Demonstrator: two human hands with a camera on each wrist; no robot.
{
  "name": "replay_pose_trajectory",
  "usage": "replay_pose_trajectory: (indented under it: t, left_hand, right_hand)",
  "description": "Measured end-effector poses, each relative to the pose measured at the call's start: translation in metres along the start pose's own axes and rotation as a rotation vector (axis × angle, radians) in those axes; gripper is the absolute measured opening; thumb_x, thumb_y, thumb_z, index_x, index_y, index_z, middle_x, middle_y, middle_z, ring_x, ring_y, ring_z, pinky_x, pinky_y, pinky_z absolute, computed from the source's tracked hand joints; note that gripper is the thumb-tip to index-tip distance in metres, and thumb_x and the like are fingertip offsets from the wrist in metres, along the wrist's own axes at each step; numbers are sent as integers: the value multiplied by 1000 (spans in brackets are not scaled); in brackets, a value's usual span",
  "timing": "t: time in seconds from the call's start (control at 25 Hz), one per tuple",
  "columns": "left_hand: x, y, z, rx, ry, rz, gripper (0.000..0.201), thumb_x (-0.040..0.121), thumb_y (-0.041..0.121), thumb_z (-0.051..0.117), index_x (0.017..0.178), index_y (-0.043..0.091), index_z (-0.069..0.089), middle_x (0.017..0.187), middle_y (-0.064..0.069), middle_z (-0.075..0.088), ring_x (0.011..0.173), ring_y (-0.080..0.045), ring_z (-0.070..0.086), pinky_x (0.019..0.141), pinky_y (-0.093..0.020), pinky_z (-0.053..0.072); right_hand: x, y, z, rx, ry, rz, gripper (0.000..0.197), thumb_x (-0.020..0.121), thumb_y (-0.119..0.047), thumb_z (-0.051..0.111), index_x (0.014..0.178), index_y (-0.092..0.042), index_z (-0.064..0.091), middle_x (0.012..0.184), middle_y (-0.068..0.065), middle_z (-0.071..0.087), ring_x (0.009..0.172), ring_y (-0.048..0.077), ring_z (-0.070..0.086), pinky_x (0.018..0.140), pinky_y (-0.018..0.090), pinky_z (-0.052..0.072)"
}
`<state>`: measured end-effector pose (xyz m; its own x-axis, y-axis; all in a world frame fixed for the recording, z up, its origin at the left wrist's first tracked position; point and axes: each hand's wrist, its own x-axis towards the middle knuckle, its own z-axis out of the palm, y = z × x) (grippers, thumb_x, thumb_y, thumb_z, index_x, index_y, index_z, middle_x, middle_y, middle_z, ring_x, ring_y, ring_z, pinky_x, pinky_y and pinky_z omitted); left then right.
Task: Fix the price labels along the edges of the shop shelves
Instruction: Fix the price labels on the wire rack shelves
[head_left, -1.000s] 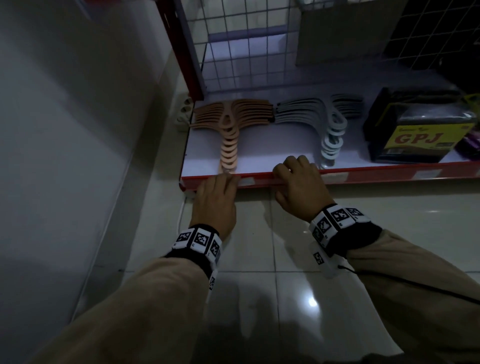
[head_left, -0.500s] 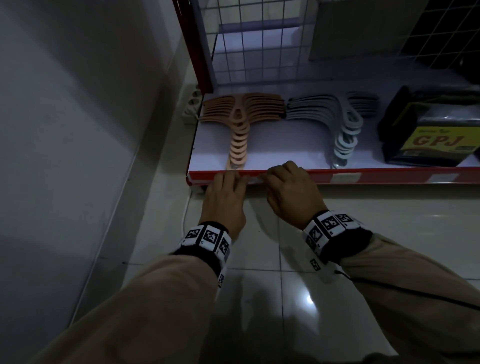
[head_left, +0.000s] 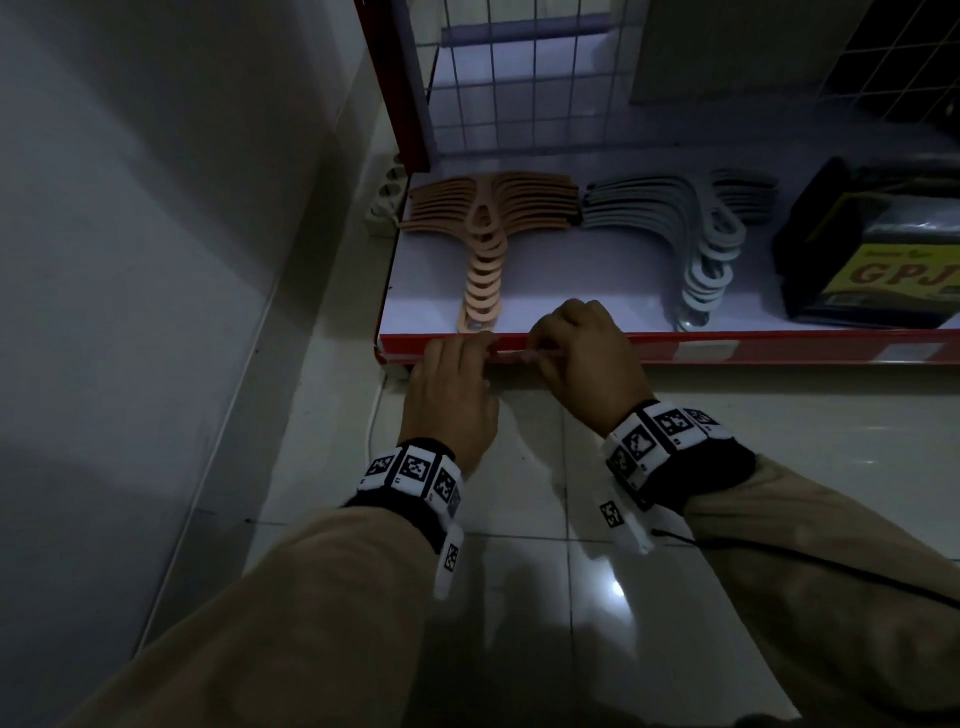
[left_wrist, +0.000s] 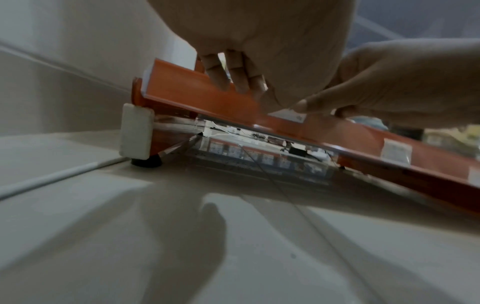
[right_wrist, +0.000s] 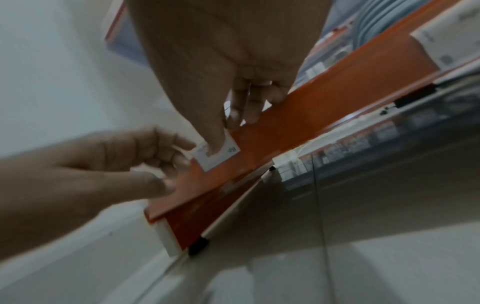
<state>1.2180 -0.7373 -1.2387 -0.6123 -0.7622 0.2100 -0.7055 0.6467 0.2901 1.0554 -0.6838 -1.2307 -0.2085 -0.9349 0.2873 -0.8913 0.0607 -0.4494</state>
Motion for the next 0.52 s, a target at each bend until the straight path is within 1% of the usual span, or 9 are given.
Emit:
replay_pose_trajectory:
  t: [0.04, 0.12, 0.2, 0.24, 0.28, 0.32, 0.4, 0.44, 0.52]
  left_hand:
    - [2, 1, 0, -42, 31, -20, 39, 86, 17, 58, 124, 10, 51, 115, -8, 55, 106, -25, 48, 88, -36, 41]
    - [5, 2, 1, -106, 59, -61, 31, 92, 25, 53, 120, 10, 53, 109, -7, 56, 103, -23, 47, 85, -33, 39]
    - [7, 2, 1, -128, 62, -78, 30, 95, 31, 48, 117, 10, 54, 107, -7, 56, 101, -22, 47, 84, -32, 38]
    - [7, 2, 2, -128, 57, -74, 32, 97, 33, 46, 117, 10, 54, 107, -7, 56, 101, -22, 46, 85, -32, 37]
    - [6, 1, 2, -133, 48, -67, 35, 97, 37, 43, 118, 11, 54, 108, -7, 55, 101, -22, 46, 86, -32, 37]
    - [5, 1, 2, -145, 40, -58, 38, 98, 40, 40, 119, 12, 55, 109, -7, 55, 102, -22, 45, 86, -33, 38]
    - [5, -1, 1, -185, 39, -37, 43, 96, 44, 37, 118, 13, 57, 110, -6, 55, 102, -22, 45, 86, -35, 39]
    - [5, -1, 0, -212, 51, -28, 42, 95, 43, 38, 115, 13, 58, 108, -7, 55, 101, -23, 45, 85, -35, 39]
    - [5, -2, 0, -254, 91, -24, 32, 96, 35, 45, 107, 10, 61, 104, -9, 57, 99, -25, 47, 83, -38, 41]
  right_hand:
    - [0, 2, -2, 89, 18, 24, 7, 86, -17, 66, 92, -13, 66, 91, 5, 63, 89, 23, 53, 74, 33, 43]
    - [1, 1, -5, 337, 80, 112, 5, 85, -13, 67, 90, -13, 66, 85, -1, 67, 83, 13, 61, 75, 25, 48]
    - [2, -4, -7, 563, 128, 212, 11, 83, -9, 70, 93, -11, 67, 84, -3, 68, 78, 4, 63, 74, 14, 51]
    - [2, -7, -7, 637, 129, 262, 14, 82, -6, 70, 96, -9, 67, 85, -1, 68, 78, 5, 63, 74, 12, 51]
    - [2, -9, -6, 713, 111, 311, 16, 82, -3, 69, 97, -7, 67, 86, 2, 68, 80, 8, 64, 75, 13, 52]
    - [2, -12, -5, 800, 82, 356, 14, 83, -1, 68, 97, -4, 66, 88, 6, 69, 82, 13, 66, 76, 17, 54]
    - [1, -17, -3, 956, 22, 402, 12, 85, 2, 65, 96, 5, 64, 94, 18, 69, 87, 24, 67, 79, 29, 57]
    - [0, -17, -2, 990, 2, 408, 13, 85, 3, 64, 97, 8, 62, 95, 21, 68, 89, 28, 67, 79, 33, 57]
    - [-2, -18, 0, 985, -30, 401, 13, 86, 3, 63, 98, 8, 60, 93, 22, 68, 87, 31, 68, 77, 37, 58]
